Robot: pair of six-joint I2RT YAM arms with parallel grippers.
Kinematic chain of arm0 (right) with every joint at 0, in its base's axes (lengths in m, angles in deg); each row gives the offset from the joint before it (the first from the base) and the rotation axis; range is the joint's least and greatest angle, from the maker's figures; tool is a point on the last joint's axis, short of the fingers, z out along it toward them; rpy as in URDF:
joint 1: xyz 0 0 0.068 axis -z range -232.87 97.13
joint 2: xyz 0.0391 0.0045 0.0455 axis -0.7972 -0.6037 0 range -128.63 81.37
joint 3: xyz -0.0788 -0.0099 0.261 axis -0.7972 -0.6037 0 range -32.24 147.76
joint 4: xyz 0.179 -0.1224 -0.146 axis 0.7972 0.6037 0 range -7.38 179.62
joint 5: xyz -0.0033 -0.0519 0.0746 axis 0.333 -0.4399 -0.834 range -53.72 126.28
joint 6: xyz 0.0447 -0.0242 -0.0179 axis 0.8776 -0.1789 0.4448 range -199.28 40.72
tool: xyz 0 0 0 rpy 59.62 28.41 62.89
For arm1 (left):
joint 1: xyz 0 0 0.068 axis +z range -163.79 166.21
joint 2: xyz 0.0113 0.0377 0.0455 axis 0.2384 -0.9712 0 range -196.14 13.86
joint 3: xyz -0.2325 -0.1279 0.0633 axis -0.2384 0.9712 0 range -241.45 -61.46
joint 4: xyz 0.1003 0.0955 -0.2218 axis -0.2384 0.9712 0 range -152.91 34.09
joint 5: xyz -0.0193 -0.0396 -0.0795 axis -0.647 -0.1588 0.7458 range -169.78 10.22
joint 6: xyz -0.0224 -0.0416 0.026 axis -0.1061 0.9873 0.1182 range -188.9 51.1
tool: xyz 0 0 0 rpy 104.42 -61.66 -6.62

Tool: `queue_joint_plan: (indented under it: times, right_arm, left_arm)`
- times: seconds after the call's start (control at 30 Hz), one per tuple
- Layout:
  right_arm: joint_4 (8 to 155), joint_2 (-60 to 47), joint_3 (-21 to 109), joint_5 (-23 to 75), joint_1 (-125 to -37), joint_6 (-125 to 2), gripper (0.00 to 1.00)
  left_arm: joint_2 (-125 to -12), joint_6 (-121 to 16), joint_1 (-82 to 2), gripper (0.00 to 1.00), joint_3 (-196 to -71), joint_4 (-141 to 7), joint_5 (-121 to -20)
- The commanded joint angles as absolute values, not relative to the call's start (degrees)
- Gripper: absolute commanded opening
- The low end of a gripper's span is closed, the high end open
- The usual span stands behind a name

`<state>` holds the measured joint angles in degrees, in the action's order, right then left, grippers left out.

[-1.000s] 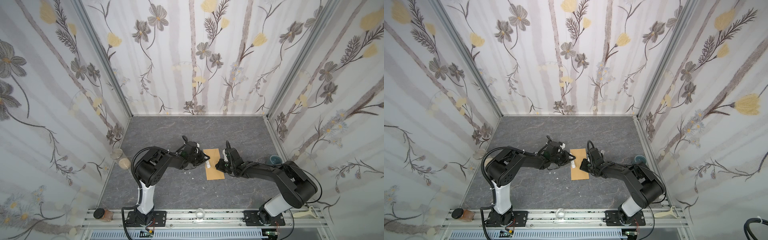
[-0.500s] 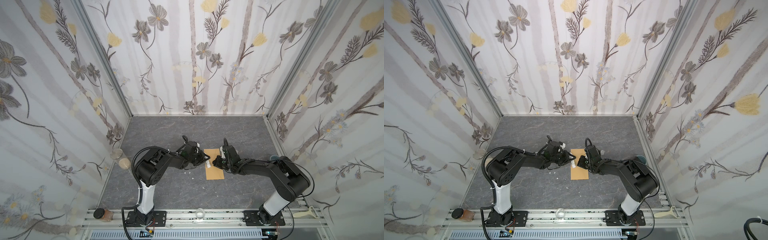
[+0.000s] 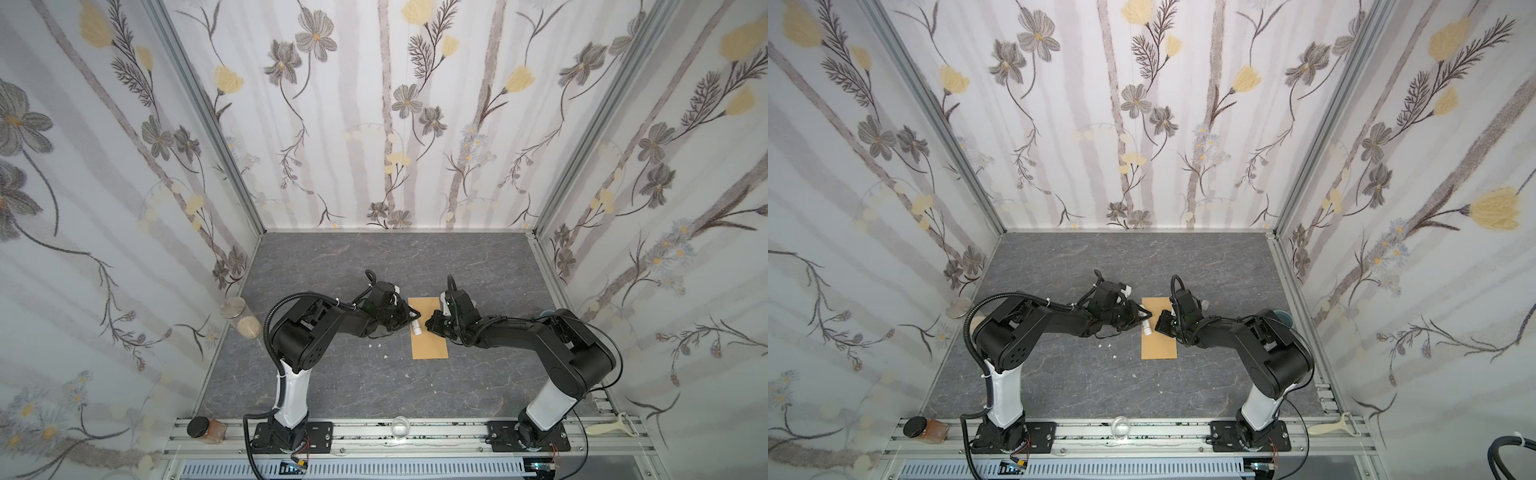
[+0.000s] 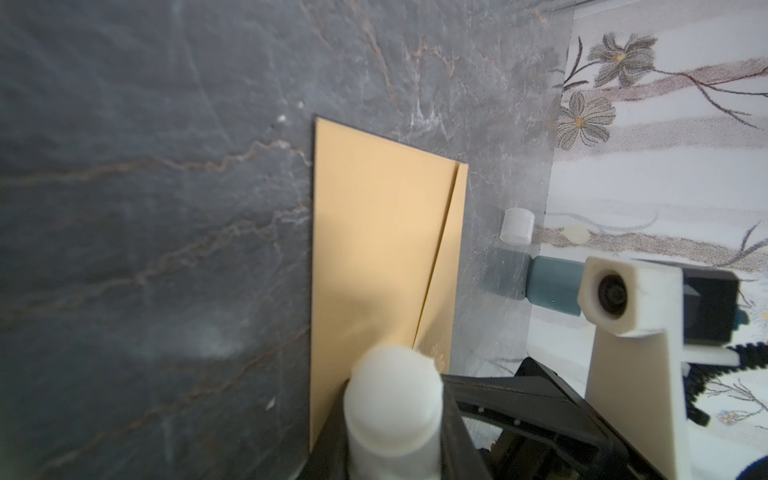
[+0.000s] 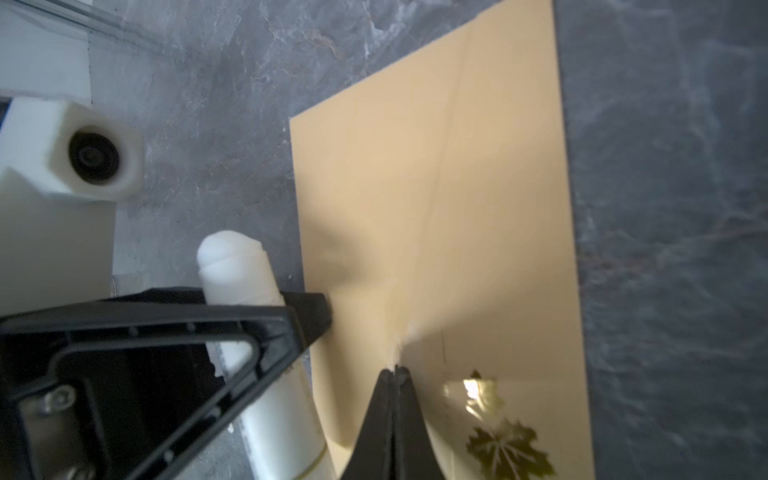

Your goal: Place the letter into the envelope and seal it

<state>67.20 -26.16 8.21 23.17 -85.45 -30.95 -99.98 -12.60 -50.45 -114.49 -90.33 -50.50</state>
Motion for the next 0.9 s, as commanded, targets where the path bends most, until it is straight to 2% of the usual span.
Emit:
queue_joint_plan:
  times: [0.0, 0.27, 0.63, 0.87]
  right_arm:
    - [67.8, -26.9, 9.0, 23.6, -85.4, -31.0, 0.00]
    - [71.3, -20.6, 6.6, 25.2, -82.8, -32.8, 0.00]
    - [68.1, -29.2, 10.5, 22.6, -82.0, -32.7, 0.00]
    - [69.4, -25.3, 9.1, 23.2, -81.7, -32.7, 0.00]
  left_arm:
    - [-100.4, -13.3, -50.4, 0.00, -114.6, -85.4, -51.9]
    - [-100.1, -13.7, -50.3, 0.00, -114.2, -85.4, -52.2]
    - [-100.5, -13.8, -50.2, 0.00, -114.8, -85.4, -52.0]
    - [-100.3, -13.9, -50.0, 0.00, -114.7, -85.4, -52.3]
